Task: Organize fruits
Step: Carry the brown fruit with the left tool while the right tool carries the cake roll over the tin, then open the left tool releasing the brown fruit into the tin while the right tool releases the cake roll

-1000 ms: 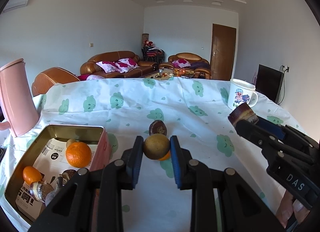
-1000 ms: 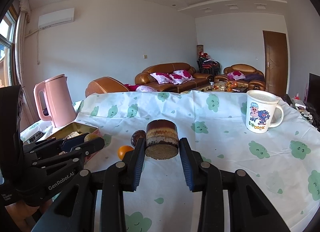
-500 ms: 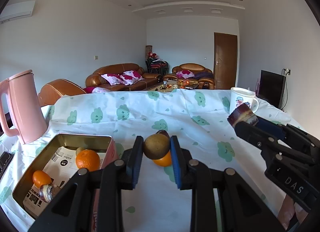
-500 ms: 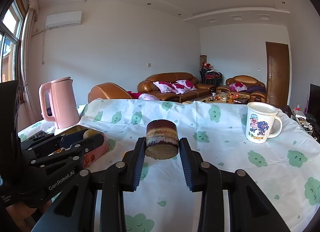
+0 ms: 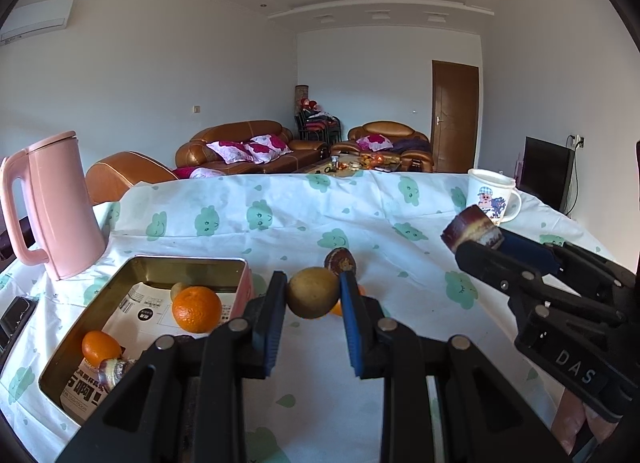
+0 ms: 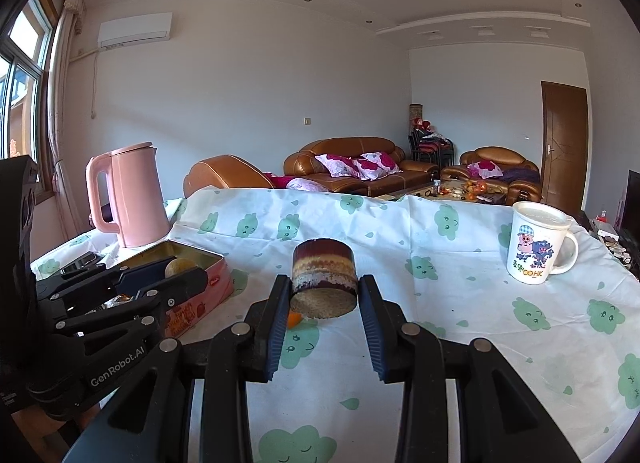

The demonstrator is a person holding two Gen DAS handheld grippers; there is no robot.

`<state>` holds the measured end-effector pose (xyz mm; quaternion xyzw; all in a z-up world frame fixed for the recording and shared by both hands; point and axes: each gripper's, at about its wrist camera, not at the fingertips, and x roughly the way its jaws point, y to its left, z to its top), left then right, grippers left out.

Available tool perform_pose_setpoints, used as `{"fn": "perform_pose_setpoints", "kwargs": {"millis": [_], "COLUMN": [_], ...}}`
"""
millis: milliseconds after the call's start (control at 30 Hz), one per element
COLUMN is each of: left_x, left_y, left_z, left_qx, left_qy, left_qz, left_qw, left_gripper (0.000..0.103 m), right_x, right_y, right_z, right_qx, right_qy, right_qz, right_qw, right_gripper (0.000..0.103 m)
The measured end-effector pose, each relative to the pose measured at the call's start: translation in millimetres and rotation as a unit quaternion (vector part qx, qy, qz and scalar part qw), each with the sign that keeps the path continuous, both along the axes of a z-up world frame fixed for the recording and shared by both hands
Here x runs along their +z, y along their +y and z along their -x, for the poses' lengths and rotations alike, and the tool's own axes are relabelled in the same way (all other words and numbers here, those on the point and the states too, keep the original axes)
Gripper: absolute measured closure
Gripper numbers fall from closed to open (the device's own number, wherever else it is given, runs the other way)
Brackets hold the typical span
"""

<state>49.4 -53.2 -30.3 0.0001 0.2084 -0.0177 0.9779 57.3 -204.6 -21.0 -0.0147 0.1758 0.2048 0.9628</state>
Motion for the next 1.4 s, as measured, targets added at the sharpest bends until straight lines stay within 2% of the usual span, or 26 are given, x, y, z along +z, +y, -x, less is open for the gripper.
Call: {"fn": "perform_pose_setpoints", "kwargs": {"millis": [267,433,633,800,1000,1400], "left_x": [7.4,13.1,17.4,7.4,-4.4,-12.4], "left_y": [29.0,63.8,117.0,143.9,154.5,158.7], "left_z": [6.9,6.3,1.2,-8.3,-18.0,-25.7], "left_qx": [0.025,0.062,0.111,0.133,0.129,0.127], "left_qy": [-0.004,0.001,0.019,0.047,0.078,0.098], "left_qz": [-0.003,-0.001,0.000,0.005,0.010,0.000], "left_qw": [0.9997,0.9981,0.9937,0.9900,0.9886,0.9870], "left_gripper": [0.075,0.075,0.075,0.075,0.075,0.075], "right_x": [9.6,16.9,22.0,17.2,1.9,-16.9], "right_y": [33.8,64.5,102.2,131.8,160.9,179.8], "right_z": [-2.4,-6.5,-9.8,-12.4,-20.0,-36.7], "right_qx": [0.033,0.065,0.101,0.127,0.144,0.144], "right_qy": [0.003,0.007,0.012,0.022,0.046,0.087], "right_qz": [0.005,0.009,0.017,0.029,0.052,0.071], "right_qw": [0.999,0.998,0.995,0.991,0.987,0.983], "right_gripper": [0.066,0.066,0.066,0.066,0.066,0.066]}}
